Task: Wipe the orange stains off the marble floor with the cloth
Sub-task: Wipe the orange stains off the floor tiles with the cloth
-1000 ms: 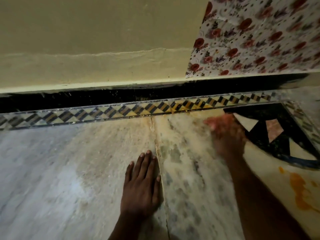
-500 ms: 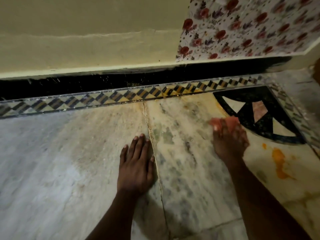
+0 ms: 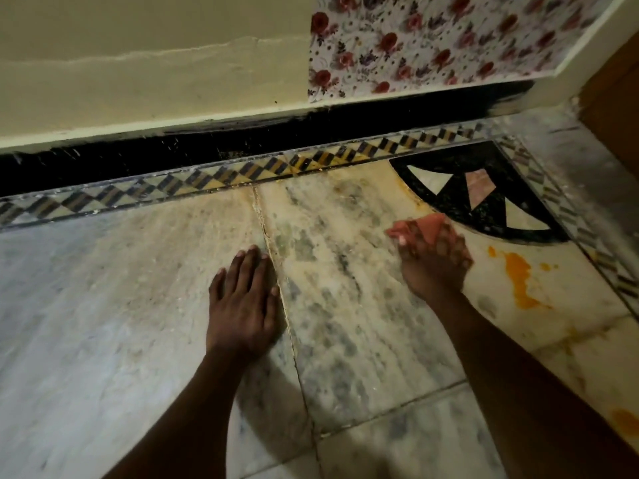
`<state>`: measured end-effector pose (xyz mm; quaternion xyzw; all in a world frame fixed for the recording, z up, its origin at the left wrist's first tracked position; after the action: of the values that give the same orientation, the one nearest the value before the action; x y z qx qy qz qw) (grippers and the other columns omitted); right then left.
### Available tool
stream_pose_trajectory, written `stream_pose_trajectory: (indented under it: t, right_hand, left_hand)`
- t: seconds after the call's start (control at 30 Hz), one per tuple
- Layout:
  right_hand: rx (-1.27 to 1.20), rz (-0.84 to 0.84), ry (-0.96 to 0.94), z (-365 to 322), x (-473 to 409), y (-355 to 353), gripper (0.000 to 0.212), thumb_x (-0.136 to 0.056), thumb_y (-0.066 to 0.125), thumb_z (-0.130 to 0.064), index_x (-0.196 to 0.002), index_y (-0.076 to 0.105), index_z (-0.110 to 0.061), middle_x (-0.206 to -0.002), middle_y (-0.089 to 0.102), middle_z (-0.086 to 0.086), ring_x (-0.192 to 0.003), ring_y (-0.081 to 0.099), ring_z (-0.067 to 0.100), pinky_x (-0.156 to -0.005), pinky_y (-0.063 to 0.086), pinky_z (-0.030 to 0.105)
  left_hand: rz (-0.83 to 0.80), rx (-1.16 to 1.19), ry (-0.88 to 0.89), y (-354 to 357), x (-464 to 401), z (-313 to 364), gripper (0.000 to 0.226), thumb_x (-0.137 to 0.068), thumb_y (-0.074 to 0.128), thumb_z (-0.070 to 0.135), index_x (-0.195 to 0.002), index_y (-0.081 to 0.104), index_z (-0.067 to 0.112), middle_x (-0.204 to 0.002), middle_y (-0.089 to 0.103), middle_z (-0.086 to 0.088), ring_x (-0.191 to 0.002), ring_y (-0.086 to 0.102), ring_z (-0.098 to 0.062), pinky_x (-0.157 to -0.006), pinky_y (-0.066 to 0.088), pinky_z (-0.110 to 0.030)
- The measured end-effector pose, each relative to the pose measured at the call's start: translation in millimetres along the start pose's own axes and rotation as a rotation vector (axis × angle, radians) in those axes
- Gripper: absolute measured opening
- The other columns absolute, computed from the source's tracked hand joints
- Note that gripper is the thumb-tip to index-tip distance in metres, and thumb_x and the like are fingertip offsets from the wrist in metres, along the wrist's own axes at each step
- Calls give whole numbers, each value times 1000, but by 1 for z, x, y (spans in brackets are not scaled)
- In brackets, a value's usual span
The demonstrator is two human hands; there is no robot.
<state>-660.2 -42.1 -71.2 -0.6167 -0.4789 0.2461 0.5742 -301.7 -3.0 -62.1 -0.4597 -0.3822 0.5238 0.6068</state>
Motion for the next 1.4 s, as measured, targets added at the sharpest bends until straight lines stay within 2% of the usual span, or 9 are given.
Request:
stream_pose_trajectory:
  t: [0.2, 0.3, 0.43, 0.6, 0.7, 0.9, 1.07, 1.2, 1.4]
  right_hand:
    - [164, 56, -395, 34, 119, 22, 60, -100, 8, -74, -158, -2, -62, -177, 14, 7, -160, 18, 39, -124, 23, 60]
    - [144, 83, -208, 96, 121, 11, 58, -101, 16, -70, -158, 12, -60, -175, 20, 8, -160, 19, 37, -124, 27, 62]
    - [11, 76, 90, 87, 81, 7, 75, -92, 4, -79, -161, 15, -54, -177, 3, 13, -160, 7, 43, -128, 7, 61]
    - [108, 102, -258, 73, 159, 21, 60, -103, 20, -64, -156, 42, -48, -169, 33, 18, -153, 31, 48, -118, 31, 67]
    - [96, 114, -255, 108, 215, 23, 57, -104, 19, -67, -155, 41, -53, -173, 28, 6, -156, 30, 41, -119, 30, 59]
    - [-51, 47, 46, 121, 109, 9, 56, -97, 9, -76, -153, 8, -70, -177, -10, -8, -162, -6, 36, -128, 0, 61]
    - [116, 135, -148, 133, 180, 14, 58, -103, 11, -71, -158, 24, -60, -177, 13, -3, -162, 15, 33, -126, 20, 56]
    - [124, 72, 38, 215, 207, 10, 61, -103, 2, -67, -161, 18, -56, -177, 16, 2, -159, 21, 40, -121, 26, 57]
    - [-2, 122, 145, 180, 135, 1, 65, -94, 5, -75, -158, 10, -63, -178, -1, 0, -162, -1, 39, -127, 5, 66]
  left_hand:
    - [-6, -7, -4, -5, 1, 4, 67, -106, 17, 52, -168, 15, 25, -178, 5, 2, -164, 0, -15, -132, 3, -43]
    - [2, 9, 3, -6, 1, 4, 67, -106, 20, 52, -168, 17, 25, -177, 7, 3, -163, 2, -14, -132, 2, -42]
    - [6, 3, 31, 0, 2, 6, 67, -107, 20, 53, -167, 19, 26, -177, 10, 3, -163, 5, -15, -132, 6, -45]
    - [58, 66, 66, -9, 17, 14, 64, -103, 36, 53, -154, 50, 17, -168, 38, -4, -155, 34, -28, -124, 31, -52]
    - [55, 194, 65, -4, 42, 40, 68, -98, 42, 60, -151, 54, 18, -168, 39, -4, -155, 34, -27, -124, 28, -55]
    - [-53, 268, 260, 50, 94, 175, 61, -100, 46, 51, -154, 51, 23, -171, 33, 4, -159, 28, -16, -129, 21, -49]
    - [-47, -17, 252, 63, 97, 205, 69, -102, 36, 51, -166, 26, 29, -176, 15, 6, -162, 16, -17, -127, 20, -51]
    - [-45, -53, 259, 67, 96, 204, 69, -103, 31, 51, -167, 19, 29, -177, 10, 6, -163, 13, -17, -126, 20, -52]
    - [-65, -68, 255, 67, 95, 206, 68, -104, 27, 53, -167, 18, 30, -177, 9, 7, -163, 11, -17, -126, 20, -54]
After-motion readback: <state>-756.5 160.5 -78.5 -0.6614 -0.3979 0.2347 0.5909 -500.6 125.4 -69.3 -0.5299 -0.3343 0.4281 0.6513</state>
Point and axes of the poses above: each hand's wrist, its own x-axis away from the middle knuckle, its own y-axis out of the palm, z = x × y, the point moved 7 cm from there along -x, towards the middle knuckle
